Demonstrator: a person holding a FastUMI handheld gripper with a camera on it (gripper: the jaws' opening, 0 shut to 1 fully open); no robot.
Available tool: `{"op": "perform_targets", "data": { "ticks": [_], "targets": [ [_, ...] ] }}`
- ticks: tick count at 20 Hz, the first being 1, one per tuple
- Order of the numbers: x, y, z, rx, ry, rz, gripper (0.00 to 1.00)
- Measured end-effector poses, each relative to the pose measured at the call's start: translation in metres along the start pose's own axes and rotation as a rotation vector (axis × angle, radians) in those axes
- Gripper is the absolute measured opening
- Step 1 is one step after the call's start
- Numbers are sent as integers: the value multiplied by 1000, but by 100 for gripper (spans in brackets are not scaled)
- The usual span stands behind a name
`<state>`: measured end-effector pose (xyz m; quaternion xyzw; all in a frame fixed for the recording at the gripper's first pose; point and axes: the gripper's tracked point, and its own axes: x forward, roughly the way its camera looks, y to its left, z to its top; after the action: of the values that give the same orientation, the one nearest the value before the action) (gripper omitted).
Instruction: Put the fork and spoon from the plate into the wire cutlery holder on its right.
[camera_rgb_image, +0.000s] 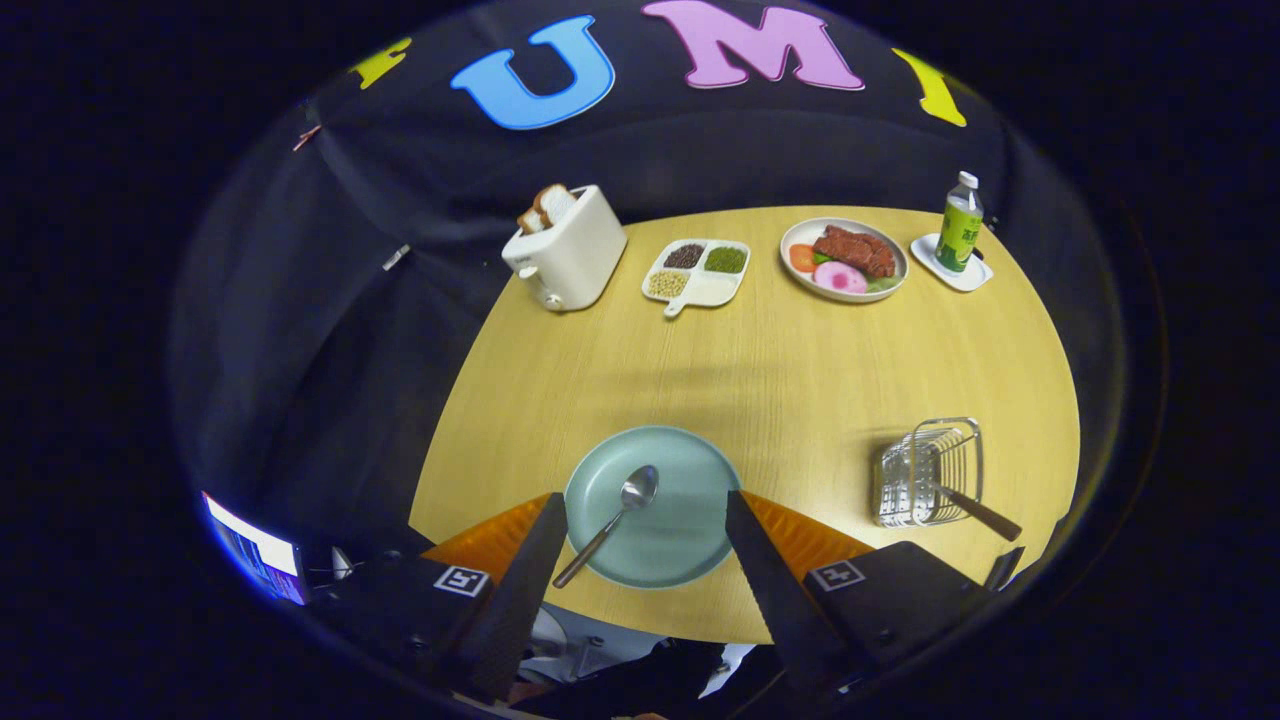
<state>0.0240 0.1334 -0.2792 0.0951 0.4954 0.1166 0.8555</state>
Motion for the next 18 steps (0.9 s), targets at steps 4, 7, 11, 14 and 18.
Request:
{"op": "perform_targets", "data": {
  "ticks": [4,7,11,14,18],
  "targets": [
    [50,19,-38,-12,122,-14,100],
    [76,22,-61,-51,196,-50,100],
    [111,22,-75,-38,249,-83,100],
    [134,18,-82,-22,275,-106,100],
    [149,13,-100,-19,328,-137,98]
  ]
}}
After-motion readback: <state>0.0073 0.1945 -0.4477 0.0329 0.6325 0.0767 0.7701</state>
